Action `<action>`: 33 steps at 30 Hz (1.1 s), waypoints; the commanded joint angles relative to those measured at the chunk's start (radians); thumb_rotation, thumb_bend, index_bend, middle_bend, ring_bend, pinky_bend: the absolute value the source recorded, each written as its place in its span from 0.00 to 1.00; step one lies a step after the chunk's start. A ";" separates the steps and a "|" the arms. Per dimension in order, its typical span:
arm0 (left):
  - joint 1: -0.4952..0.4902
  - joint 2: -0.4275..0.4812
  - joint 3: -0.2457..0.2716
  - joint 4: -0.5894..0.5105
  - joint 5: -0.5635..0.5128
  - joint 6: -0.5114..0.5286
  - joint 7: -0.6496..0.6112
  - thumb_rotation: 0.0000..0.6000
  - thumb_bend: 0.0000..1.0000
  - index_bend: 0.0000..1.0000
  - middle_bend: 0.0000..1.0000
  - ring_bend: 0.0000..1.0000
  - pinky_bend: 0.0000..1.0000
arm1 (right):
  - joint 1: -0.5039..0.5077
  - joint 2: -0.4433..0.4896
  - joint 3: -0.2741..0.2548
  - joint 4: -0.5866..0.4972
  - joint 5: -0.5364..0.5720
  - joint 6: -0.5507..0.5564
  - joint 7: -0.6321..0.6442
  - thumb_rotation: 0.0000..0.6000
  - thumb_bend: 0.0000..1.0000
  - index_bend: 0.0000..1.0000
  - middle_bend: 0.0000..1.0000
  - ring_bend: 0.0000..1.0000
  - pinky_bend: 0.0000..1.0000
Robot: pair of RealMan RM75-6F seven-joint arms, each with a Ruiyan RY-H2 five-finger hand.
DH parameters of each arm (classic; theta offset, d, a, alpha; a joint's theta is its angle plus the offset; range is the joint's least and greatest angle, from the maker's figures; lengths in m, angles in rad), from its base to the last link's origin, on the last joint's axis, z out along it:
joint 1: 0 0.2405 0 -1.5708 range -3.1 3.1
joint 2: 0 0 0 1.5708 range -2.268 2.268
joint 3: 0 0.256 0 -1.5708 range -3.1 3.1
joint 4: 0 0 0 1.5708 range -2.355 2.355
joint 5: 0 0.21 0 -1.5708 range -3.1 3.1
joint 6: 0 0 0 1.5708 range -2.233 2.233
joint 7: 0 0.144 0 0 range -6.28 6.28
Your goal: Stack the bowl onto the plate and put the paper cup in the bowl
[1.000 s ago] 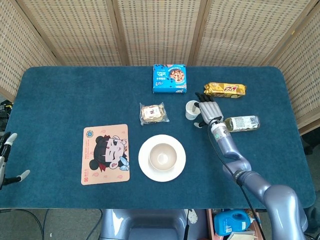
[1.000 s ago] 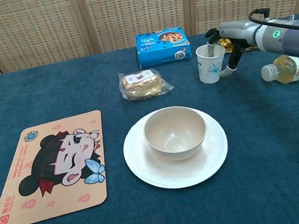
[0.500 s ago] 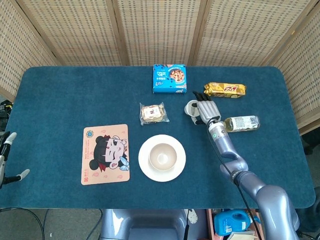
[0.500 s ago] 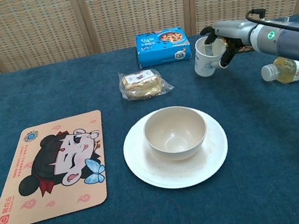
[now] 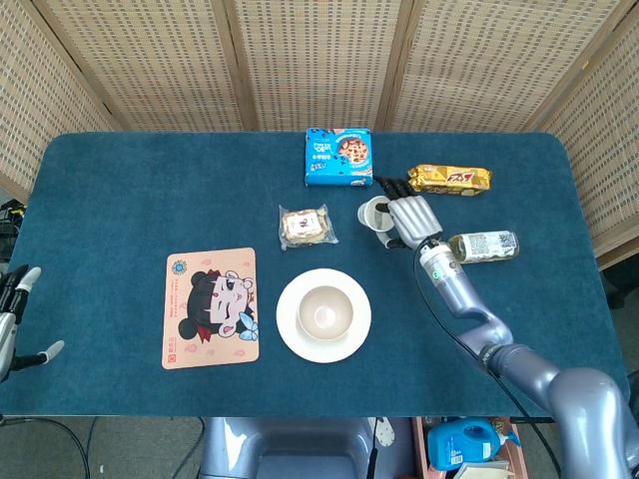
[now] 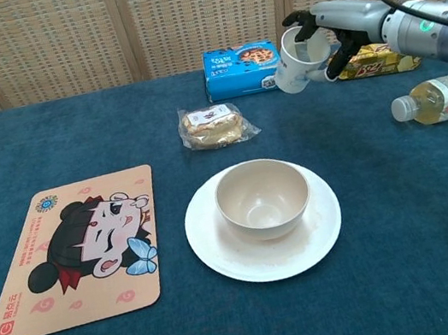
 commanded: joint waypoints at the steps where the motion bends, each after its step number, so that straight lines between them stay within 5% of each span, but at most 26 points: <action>1: 0.002 0.001 0.006 -0.002 0.013 0.006 -0.002 1.00 0.00 0.00 0.00 0.00 0.00 | -0.074 0.272 -0.060 -0.421 -0.065 0.061 -0.130 1.00 0.43 0.63 0.00 0.00 0.00; 6: 0.005 0.001 0.016 -0.006 0.035 0.013 -0.002 1.00 0.00 0.00 0.00 0.00 0.00 | -0.111 0.453 -0.096 -0.763 -0.044 0.041 -0.282 1.00 0.44 0.63 0.00 0.00 0.00; 13: 0.002 -0.002 0.024 -0.006 0.051 0.011 0.010 1.00 0.00 0.00 0.00 0.00 0.00 | -0.109 0.503 -0.117 -0.972 0.037 0.000 -0.447 1.00 0.44 0.63 0.00 0.00 0.00; 20: 0.001 -0.005 0.024 -0.004 0.048 0.009 0.014 1.00 0.00 0.00 0.00 0.00 0.00 | -0.072 0.457 -0.119 -1.005 0.122 -0.035 -0.573 1.00 0.44 0.63 0.00 0.00 0.00; 33: -0.008 -0.003 0.019 0.001 0.026 -0.011 0.008 1.00 0.00 0.00 0.00 0.00 0.00 | 0.063 0.271 -0.117 -0.904 0.449 -0.055 -0.812 1.00 0.44 0.63 0.00 0.00 0.00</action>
